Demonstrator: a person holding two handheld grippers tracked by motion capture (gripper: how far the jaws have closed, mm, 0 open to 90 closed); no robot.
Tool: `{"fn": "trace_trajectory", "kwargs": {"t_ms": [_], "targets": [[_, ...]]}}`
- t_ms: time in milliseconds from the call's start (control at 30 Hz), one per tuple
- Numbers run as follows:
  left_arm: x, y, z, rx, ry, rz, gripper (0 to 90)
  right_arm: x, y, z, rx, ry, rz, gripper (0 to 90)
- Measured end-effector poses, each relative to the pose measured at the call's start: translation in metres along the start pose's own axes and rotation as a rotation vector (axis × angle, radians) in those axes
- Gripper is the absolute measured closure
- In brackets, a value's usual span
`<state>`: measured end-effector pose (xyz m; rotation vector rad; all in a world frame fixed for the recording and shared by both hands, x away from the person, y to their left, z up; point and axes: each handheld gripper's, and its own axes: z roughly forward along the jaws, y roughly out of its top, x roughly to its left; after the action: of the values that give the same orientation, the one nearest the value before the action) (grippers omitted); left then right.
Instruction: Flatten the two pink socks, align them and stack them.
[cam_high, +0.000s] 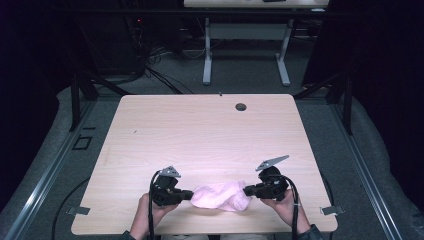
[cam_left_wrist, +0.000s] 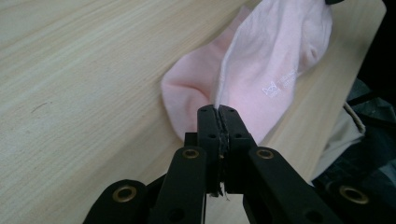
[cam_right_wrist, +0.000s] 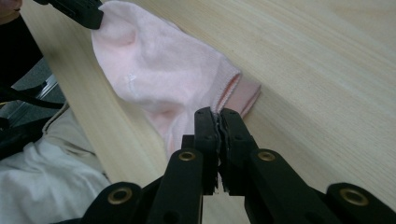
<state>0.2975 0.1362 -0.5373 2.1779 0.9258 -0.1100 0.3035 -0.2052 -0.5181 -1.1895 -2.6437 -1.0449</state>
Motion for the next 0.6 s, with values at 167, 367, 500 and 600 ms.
{"fn": "trace_trajectory", "kwargs": {"t_ms": [167,367,500,600], "targets": [[0.006,0.002,0.01,0.044,0.027,0.004,88.5,-0.006,0.007,0.001,0.058,0.022,0.018,86.2],[0.015,-0.002,0.023,0.077,0.086,0.008,84.8,-0.015,0.004,0.039,0.105,-0.034,-0.014,81.6],[0.016,-0.002,0.023,0.079,0.118,0.046,73.2,-0.015,0.001,0.04,0.083,-0.05,-0.025,77.8],[0.017,-0.002,0.021,0.054,0.142,0.054,57.3,-0.014,0.0,0.038,0.059,-0.074,-0.055,71.1]]}}
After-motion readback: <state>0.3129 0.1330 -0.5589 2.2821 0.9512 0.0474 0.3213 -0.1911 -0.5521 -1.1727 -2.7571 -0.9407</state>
